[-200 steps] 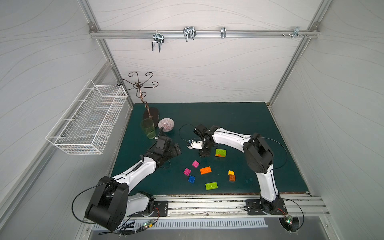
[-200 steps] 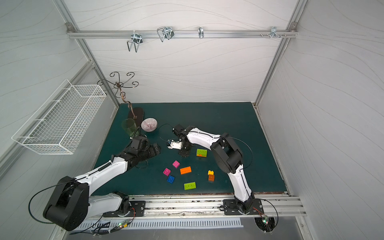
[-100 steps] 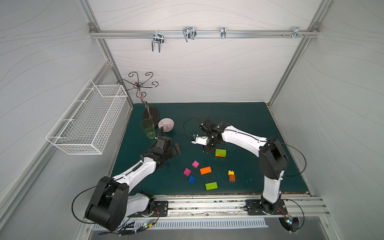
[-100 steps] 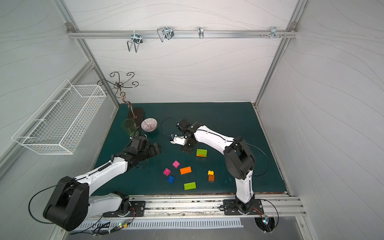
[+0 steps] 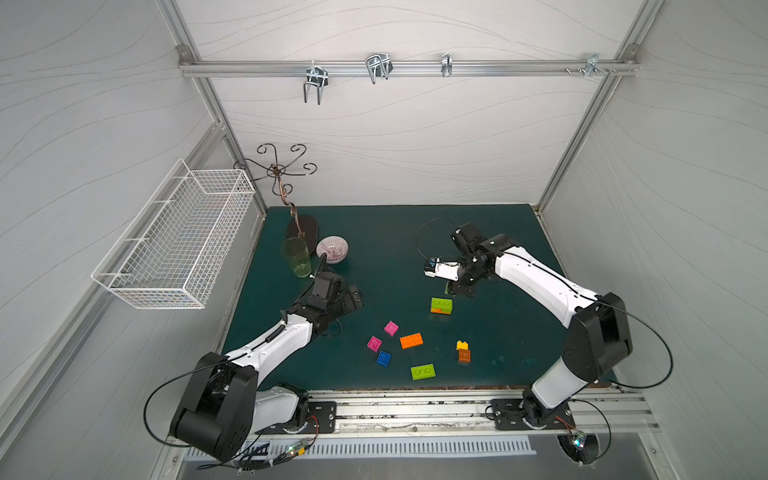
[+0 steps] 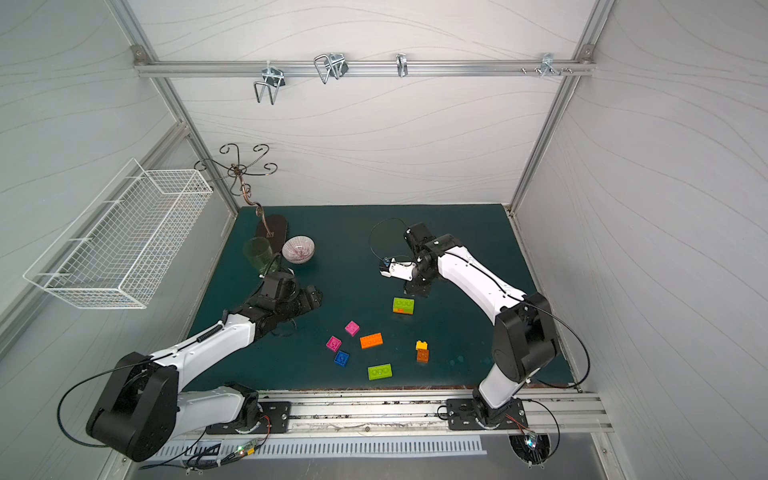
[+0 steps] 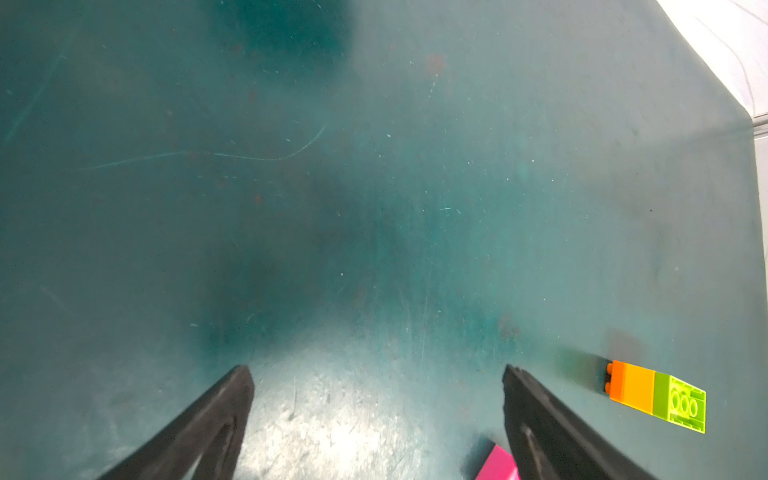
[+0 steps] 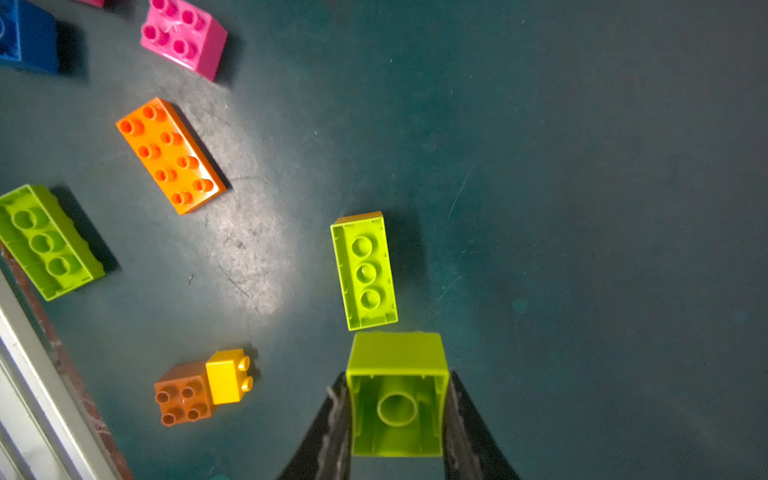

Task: Assemble the letter p with lego
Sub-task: Assemble the lego brick with the lego brick.

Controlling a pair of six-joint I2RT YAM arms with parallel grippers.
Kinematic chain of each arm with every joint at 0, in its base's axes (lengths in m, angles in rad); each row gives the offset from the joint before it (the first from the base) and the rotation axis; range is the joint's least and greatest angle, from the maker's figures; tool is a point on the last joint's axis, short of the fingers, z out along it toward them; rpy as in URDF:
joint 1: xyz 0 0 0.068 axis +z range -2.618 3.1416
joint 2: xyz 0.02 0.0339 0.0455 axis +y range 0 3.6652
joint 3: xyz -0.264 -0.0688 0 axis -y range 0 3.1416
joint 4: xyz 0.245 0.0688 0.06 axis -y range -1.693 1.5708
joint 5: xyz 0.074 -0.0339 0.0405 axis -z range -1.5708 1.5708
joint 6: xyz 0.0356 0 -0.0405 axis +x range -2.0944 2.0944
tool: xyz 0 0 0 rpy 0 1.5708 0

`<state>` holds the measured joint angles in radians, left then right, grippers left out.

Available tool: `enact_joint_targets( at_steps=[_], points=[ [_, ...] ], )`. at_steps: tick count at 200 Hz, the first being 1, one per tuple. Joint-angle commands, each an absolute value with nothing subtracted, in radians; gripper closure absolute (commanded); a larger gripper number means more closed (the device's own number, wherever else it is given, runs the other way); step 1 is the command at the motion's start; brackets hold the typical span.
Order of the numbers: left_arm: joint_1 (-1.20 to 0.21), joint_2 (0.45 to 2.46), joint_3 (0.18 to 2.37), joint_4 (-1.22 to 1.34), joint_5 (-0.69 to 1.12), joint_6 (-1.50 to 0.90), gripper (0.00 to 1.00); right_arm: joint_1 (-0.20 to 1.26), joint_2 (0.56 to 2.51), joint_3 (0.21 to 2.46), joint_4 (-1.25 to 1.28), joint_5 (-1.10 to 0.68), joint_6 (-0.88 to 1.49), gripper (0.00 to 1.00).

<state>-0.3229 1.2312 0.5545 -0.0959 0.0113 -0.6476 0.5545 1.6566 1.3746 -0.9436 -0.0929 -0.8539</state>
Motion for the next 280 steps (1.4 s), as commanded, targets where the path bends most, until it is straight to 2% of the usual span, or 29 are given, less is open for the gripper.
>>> enact_joint_targets(
  at_steps=[1,21,142,214,280],
  points=[
    [-0.319,1.216,0.559,-0.057,0.006,-0.637,0.04,0.560,1.722,1.410,-1.033,-0.150,-0.921,0.92],
    [-0.319,1.211,0.558,-0.057,0.005,-0.635,0.04,0.563,1.761,1.415,-1.039,-0.131,-0.928,0.95],
    [-0.320,1.223,0.561,-0.048,0.006,-0.637,0.04,0.597,1.820,1.337,-0.954,-0.063,-0.917,0.93],
    [-0.319,1.220,0.558,-0.043,0.006,-0.637,0.04,0.594,1.757,1.345,-0.920,-0.071,-0.900,0.92],
    [-0.319,1.216,0.557,-0.042,0.006,-0.638,0.04,0.580,1.786,1.342,-0.915,-0.053,-0.829,0.92]
  ],
)
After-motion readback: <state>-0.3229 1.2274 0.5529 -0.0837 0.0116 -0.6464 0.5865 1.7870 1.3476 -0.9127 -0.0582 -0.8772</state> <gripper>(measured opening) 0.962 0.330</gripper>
